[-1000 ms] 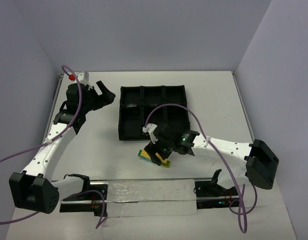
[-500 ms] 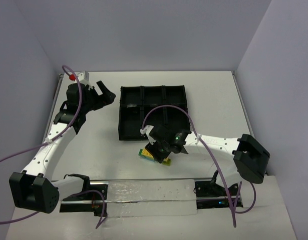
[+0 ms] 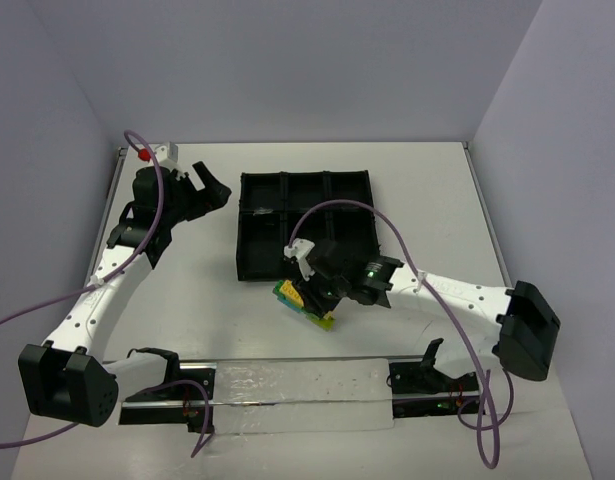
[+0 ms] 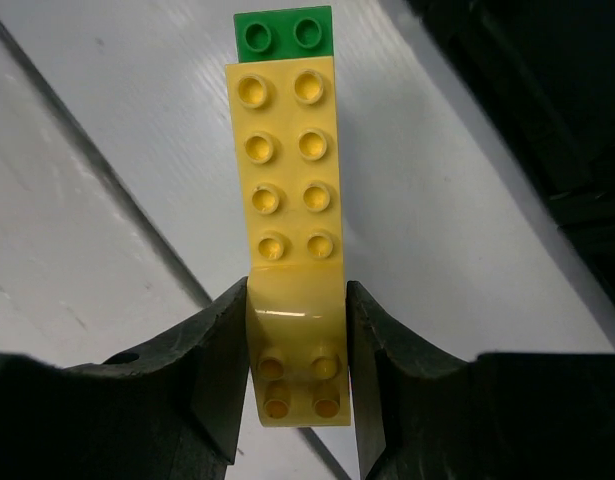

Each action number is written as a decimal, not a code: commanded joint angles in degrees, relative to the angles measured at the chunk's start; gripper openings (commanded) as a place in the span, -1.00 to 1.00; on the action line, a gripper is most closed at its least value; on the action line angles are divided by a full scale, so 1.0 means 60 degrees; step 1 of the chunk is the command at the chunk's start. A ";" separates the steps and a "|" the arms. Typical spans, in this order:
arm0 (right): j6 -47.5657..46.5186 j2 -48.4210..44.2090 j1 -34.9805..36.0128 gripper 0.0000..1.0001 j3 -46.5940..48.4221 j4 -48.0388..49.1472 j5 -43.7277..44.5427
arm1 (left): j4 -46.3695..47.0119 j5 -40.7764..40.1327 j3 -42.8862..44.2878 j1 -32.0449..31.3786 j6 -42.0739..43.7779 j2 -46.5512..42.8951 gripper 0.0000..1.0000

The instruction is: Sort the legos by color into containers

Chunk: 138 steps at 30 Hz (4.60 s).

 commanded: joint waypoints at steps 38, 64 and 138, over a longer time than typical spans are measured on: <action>0.5780 -0.0796 -0.4787 -0.53 0.1107 0.6150 -0.6518 | 1.4108 0.8581 -0.4356 -0.0075 -0.6752 0.1550 0.99; 0.7124 -0.0084 -0.4753 -0.51 0.0834 0.8353 -0.8297 | 1.6738 0.8396 -0.3725 -0.0659 -0.8101 0.2364 0.82; 0.5677 -0.0301 -0.5189 0.84 0.0135 0.6698 -0.8761 | 1.6161 0.8717 -0.3313 -0.0900 -0.7791 0.2093 -1.00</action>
